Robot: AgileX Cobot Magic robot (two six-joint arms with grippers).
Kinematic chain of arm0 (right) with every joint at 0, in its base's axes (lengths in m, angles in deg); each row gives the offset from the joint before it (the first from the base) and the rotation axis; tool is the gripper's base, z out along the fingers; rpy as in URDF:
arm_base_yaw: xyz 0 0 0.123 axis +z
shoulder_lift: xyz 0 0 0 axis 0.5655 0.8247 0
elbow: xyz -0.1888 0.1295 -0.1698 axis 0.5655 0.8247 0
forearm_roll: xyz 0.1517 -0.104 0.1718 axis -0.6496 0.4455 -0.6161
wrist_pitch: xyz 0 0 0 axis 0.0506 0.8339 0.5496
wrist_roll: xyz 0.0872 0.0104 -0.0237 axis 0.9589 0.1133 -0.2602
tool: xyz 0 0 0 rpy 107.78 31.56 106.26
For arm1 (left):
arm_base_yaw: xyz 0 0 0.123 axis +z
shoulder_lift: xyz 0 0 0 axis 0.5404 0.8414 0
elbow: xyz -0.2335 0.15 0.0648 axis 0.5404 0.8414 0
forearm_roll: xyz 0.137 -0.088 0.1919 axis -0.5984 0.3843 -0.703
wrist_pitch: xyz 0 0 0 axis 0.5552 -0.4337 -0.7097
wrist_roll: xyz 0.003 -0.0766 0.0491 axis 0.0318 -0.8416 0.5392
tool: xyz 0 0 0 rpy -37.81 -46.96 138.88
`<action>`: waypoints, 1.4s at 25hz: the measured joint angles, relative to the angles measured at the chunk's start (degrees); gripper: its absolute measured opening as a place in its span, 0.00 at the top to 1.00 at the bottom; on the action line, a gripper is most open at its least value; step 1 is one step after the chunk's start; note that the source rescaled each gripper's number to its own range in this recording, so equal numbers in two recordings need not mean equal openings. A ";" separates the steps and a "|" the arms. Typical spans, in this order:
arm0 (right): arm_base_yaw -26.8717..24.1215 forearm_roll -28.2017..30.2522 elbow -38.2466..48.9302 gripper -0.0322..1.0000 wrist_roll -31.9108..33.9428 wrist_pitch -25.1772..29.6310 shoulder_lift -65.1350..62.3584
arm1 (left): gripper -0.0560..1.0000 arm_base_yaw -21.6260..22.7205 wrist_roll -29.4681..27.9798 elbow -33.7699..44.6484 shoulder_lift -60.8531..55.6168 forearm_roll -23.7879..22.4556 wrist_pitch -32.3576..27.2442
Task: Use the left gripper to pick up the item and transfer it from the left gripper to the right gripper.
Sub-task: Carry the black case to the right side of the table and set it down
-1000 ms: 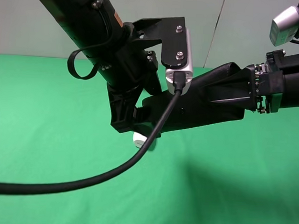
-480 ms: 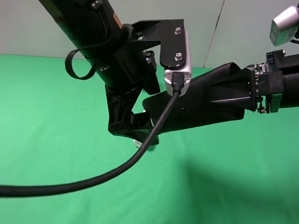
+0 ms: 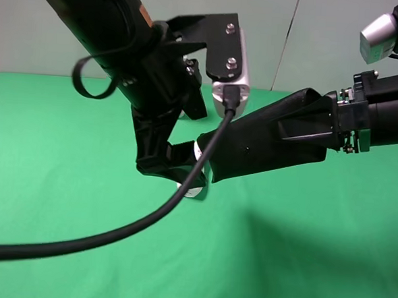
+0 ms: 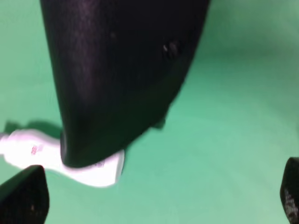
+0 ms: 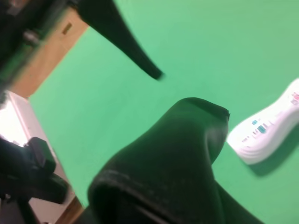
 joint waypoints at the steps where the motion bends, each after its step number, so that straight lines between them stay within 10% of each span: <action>1: 0.00 0.23 0.00 0.95 0.21 -0.23 0.00 | 0.00 0.00 -0.73 0.00 -0.76 -0.99 -0.60; 16: 0.00 1.40 0.00 0.95 1.39 -2.08 0.00 | 0.00 7.80 -14.91 2.53 -6.67 -6.50 -8.93; 35: 0.00 1.51 0.00 0.95 2.71 -2.59 0.00 | 0.00 13.11 -30.79 27.82 -42.46 -7.12 -7.01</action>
